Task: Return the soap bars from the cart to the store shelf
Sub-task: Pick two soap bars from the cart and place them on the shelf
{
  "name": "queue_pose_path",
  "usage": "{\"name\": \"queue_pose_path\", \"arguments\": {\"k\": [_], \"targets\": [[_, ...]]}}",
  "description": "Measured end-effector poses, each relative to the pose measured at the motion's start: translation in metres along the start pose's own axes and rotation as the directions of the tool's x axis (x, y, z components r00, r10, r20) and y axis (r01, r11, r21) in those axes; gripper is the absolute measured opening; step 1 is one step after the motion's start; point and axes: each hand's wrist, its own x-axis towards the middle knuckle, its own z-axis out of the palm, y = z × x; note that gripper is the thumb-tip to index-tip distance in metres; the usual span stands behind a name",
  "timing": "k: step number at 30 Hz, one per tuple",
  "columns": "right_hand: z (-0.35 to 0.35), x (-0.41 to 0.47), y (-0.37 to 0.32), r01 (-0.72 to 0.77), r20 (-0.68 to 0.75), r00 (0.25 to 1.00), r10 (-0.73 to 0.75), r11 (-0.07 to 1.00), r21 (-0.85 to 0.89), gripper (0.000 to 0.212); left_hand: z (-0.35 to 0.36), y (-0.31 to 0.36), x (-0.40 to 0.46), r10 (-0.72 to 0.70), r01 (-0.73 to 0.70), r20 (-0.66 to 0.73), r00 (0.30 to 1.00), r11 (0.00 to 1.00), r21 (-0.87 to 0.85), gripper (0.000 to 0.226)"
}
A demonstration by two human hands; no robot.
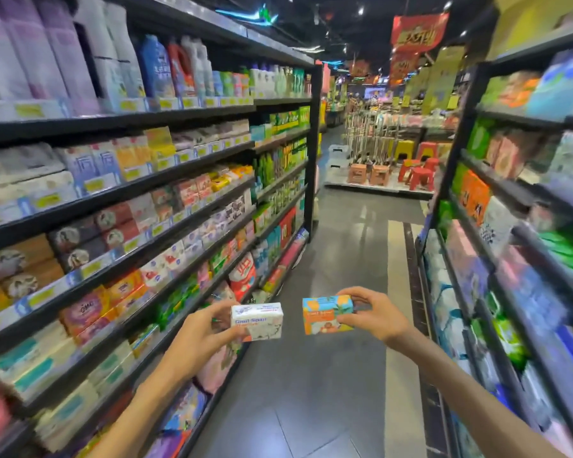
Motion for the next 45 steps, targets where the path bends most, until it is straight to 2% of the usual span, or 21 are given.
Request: {"name": "queue_pose_path", "arguments": {"k": [5,11,14,17,21,26,35,38,41,45], "targets": [[-0.025,0.107,0.007,0.037,0.012,0.999,-0.038,0.999,0.012,0.037,-0.013,-0.018,0.113,0.000,0.000,0.005,1.000,1.000,-0.018,0.038],[-0.033,0.236,0.010,0.076,0.062,0.995,-0.077,0.997,0.014,0.037,-0.033,-0.040,0.213,-0.009,0.011,-0.064,0.998,0.999,0.031,0.040],[-0.023,0.308,0.010,0.110,0.125,0.986,-0.113,0.993,0.031,0.036,-0.047,-0.057,0.253,-0.054,0.061,-0.122,0.991,0.997,0.054,0.037],[-0.005,0.385,0.012,0.179,0.231,0.955,-0.188,0.982,0.060,0.037,-0.062,-0.074,0.288,-0.099,0.123,-0.239,0.966,0.988,0.091,0.036],[0.025,0.486,0.010,0.248,0.378,0.888,-0.261,0.965,0.084,0.037,-0.088,-0.096,0.326,-0.165,0.227,-0.394,0.904,0.967,0.116,0.036],[0.080,0.588,-0.014,0.330,0.566,0.757,-0.326,0.939,0.098,0.036,-0.118,-0.108,0.348,-0.280,0.375,-0.562,0.779,0.925,0.059,0.034],[0.206,0.665,-0.061,0.423,0.705,0.554,-0.443,0.879,0.220,0.037,-0.164,-0.132,0.328,-0.313,0.571,-0.791,0.526,0.819,0.056,0.034],[0.241,0.674,-0.070,0.455,0.719,0.513,-0.469,0.859,0.235,0.037,-0.183,-0.143,0.328,-0.295,0.597,-0.824,0.484,0.800,0.064,0.033],[0.270,0.684,-0.074,0.471,0.716,0.504,-0.484,0.848,0.243,0.036,-0.199,-0.156,0.331,-0.293,0.595,-0.844,0.449,0.803,0.038,0.034],[0.294,0.698,-0.071,0.493,0.721,0.488,-0.492,0.837,0.237,0.050,-0.214,-0.177,0.337,-0.331,0.593,-0.839,0.432,0.805,-0.012,0.032]]}}
